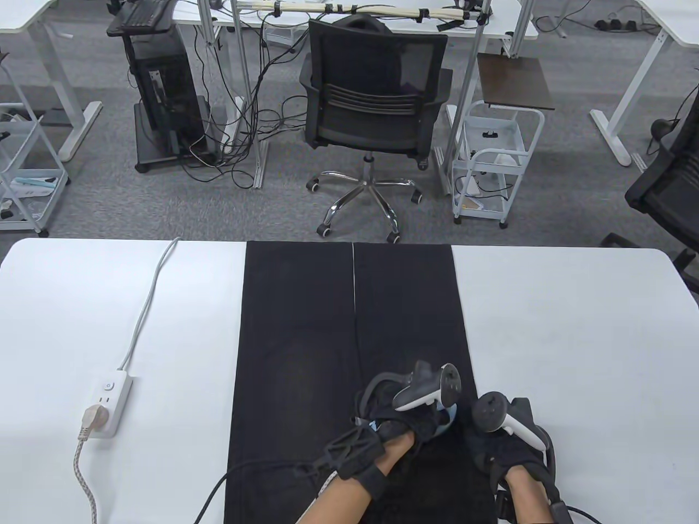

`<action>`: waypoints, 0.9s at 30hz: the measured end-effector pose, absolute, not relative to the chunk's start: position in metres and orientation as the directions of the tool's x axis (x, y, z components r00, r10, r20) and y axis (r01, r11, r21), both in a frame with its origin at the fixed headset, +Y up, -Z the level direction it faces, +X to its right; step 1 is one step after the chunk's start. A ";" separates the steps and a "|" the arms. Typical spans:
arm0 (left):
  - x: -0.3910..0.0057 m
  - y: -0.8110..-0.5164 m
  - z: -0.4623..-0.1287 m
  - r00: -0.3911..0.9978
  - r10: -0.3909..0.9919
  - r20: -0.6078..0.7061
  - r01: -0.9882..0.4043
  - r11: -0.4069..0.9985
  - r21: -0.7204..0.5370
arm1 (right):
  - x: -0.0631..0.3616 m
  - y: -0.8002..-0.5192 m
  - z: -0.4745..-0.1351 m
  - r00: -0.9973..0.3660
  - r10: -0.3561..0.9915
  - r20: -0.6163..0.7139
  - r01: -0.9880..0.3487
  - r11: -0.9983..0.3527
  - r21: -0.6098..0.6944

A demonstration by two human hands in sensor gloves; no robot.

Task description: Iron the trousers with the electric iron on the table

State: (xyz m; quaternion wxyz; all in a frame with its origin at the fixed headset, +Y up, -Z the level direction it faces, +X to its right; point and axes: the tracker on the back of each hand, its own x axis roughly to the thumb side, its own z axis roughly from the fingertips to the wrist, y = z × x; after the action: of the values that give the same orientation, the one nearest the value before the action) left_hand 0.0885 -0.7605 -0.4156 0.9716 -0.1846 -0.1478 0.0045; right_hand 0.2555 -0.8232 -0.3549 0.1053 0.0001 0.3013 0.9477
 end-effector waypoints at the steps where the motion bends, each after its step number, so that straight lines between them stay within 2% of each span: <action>1: 0.088 -0.760 -0.426 0.962 0.065 0.266 0.038 0.930 -0.365 | 0.255 -0.823 -0.355 -0.979 0.195 -0.062 -0.195 -0.797 0.572; 8: 0.073 -0.760 -0.472 0.988 0.070 0.137 -0.014 0.928 -0.373 | 0.257 -0.824 -0.353 -0.975 0.213 -0.060 -0.209 -0.799 0.564; 14: 0.072 -0.760 -0.464 0.983 0.067 0.172 0.003 0.926 -0.378 | 0.258 -0.824 -0.353 -0.973 0.225 -0.056 -0.217 -0.796 0.565; 21: 0.074 -0.761 -0.416 0.962 0.067 0.264 0.039 0.925 -0.378 | 0.259 -0.823 -0.353 -0.970 0.237 -0.055 -0.226 -0.793 0.566; 27: 0.085 -0.762 -0.342 0.898 0.062 0.435 0.112 0.926 -0.362 | 0.260 -0.823 -0.353 -0.969 0.239 -0.055 -0.227 -0.794 0.564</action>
State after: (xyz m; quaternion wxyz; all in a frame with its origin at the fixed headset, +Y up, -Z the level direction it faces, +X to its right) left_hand 0.0854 -0.7621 -0.3420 0.9551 -0.1924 -0.2251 -0.0131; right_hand 0.2602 -0.8230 -0.3529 0.1231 0.0097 0.2965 0.9470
